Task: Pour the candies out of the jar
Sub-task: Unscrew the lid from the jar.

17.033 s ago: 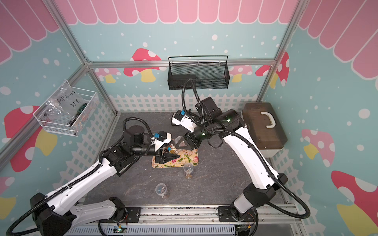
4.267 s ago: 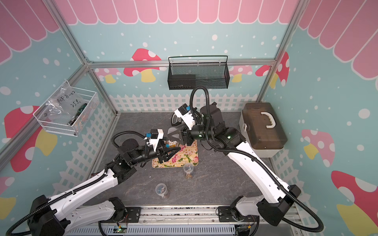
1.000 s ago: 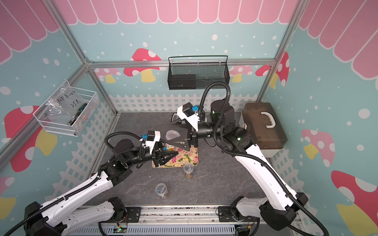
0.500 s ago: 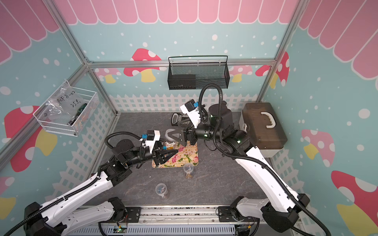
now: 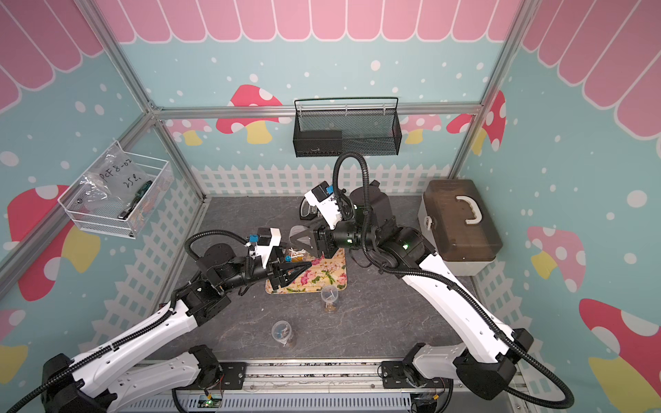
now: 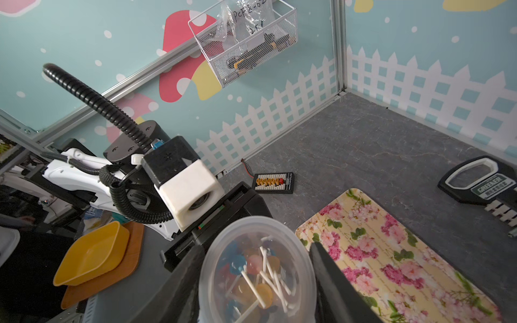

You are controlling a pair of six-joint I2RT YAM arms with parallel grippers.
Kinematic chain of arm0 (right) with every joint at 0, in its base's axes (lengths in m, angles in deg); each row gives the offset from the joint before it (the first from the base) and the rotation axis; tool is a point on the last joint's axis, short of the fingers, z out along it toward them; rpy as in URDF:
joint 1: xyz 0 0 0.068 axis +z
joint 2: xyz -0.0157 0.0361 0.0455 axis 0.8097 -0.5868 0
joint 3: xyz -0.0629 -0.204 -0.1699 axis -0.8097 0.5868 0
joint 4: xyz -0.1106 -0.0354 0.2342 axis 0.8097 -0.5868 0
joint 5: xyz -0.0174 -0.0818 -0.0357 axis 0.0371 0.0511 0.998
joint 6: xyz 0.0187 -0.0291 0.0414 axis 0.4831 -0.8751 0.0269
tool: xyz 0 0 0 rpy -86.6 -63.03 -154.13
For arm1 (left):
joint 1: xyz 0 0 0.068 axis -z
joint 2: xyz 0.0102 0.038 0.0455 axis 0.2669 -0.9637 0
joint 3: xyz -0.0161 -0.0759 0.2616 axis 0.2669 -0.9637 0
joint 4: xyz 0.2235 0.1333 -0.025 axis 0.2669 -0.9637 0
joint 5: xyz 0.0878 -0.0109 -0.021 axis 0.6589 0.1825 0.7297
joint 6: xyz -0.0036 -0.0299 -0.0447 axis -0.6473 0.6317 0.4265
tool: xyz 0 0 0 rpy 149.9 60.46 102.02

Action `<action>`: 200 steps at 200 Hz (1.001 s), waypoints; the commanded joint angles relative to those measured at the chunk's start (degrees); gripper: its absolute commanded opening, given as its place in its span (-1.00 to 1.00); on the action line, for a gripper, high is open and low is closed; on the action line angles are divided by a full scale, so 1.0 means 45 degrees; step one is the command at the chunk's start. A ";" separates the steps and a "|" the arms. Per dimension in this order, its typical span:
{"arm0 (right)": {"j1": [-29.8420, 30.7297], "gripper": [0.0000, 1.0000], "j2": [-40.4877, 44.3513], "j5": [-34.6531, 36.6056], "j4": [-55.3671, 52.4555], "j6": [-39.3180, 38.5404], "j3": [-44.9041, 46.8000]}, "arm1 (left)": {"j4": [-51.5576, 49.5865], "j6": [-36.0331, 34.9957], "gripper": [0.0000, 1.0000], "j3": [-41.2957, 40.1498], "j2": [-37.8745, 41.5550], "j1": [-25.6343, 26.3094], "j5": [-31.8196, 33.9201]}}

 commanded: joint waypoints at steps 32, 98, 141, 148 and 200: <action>0.0015 -0.15 0.0010 -0.0116 0.0275 -0.1013 -0.0349 | 0.0160 -0.0151 0.07 0.0006 0.0169 -0.0009 -0.0203; -0.0518 -0.15 0.0215 -0.5100 0.0505 -0.6006 -0.0870 | -0.0138 0.0155 0.07 0.0387 0.0208 -0.0009 -0.1334; -0.0638 -0.14 -0.0026 -0.5509 -0.0294 -0.6537 -0.1283 | -0.0216 0.0350 0.08 0.0270 0.0578 -0.0008 -0.1338; -0.0650 -0.14 -0.0028 -0.5487 -0.0281 -0.6486 -0.1214 | -0.0215 0.0339 0.07 0.0250 0.0599 -0.0008 -0.1313; -0.0651 -0.12 0.0006 -0.5387 -0.0298 -0.6132 -0.1064 | -0.0092 0.0427 0.07 0.0231 0.0579 0.0011 -0.1317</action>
